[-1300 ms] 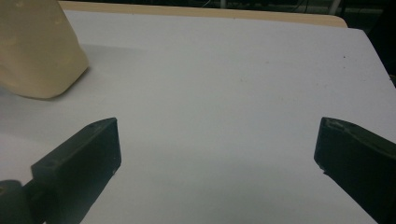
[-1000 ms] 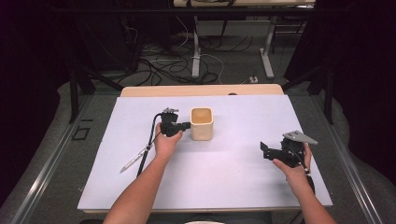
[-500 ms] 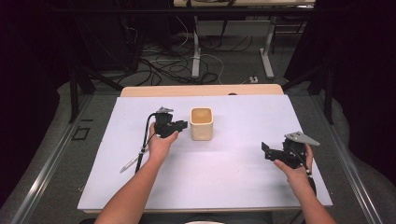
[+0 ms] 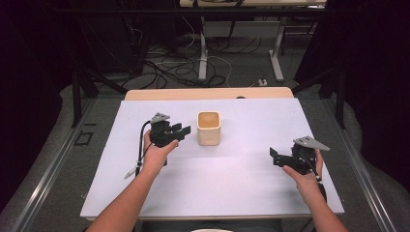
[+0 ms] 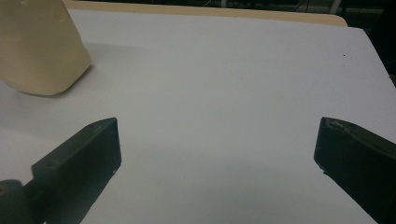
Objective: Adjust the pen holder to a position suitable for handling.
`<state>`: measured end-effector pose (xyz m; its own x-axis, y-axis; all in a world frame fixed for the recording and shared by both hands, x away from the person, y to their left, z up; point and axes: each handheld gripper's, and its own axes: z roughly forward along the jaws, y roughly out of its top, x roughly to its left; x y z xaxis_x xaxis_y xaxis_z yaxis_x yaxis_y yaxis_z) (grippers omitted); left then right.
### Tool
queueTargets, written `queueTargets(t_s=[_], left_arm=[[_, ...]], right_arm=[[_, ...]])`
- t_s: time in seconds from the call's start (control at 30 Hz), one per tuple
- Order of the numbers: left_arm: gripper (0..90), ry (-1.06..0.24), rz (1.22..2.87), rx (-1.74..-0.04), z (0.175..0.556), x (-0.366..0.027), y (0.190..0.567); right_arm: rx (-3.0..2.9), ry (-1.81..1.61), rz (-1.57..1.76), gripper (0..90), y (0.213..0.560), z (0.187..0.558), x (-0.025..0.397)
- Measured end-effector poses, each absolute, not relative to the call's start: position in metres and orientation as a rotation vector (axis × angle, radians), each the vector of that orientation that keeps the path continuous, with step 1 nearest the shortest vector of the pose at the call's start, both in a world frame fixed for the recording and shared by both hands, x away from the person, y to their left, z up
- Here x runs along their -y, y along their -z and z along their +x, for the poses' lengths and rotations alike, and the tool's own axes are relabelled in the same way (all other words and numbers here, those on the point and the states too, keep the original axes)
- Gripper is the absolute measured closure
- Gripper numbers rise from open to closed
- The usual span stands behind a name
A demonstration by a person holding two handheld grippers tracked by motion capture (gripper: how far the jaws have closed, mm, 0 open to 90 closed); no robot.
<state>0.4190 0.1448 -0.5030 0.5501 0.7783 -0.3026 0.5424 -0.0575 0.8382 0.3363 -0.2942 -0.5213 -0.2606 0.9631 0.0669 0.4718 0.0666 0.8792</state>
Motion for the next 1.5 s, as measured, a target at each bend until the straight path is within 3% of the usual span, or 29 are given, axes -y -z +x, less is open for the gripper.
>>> queueTargets(t_s=[0.37, 0.6, 0.83, 1.33, 1.5], left_arm=[[32.2, -0.334, 1.731, -1.058, 0.401, -0.166, 0.496], [30.3, -0.392, 1.765, -1.032, 0.384, -0.180, 0.496], [28.3, -0.364, 1.767, -1.045, 0.371, -0.187, 0.494], [7.6, -0.466, 1.808, -1.029, 0.350, -0.219, 0.499], [7.1, -0.529, 1.824, -1.089, 0.350, -0.240, 0.502]], right_arm=[[-1.784, -1.135, 1.440, 0.4, 0.521, 0.334, 0.294], [-1.784, -1.134, 1.443, 0.3, 0.521, 0.334, 0.294], [-1.776, -1.137, 1.434, 0.4, 0.520, 0.334, 0.293], [-1.793, -1.136, 1.430, 0.4, 0.520, 0.333, 0.292], [-1.796, -1.135, 1.425, 0.4, 0.520, 0.333, 0.292]])
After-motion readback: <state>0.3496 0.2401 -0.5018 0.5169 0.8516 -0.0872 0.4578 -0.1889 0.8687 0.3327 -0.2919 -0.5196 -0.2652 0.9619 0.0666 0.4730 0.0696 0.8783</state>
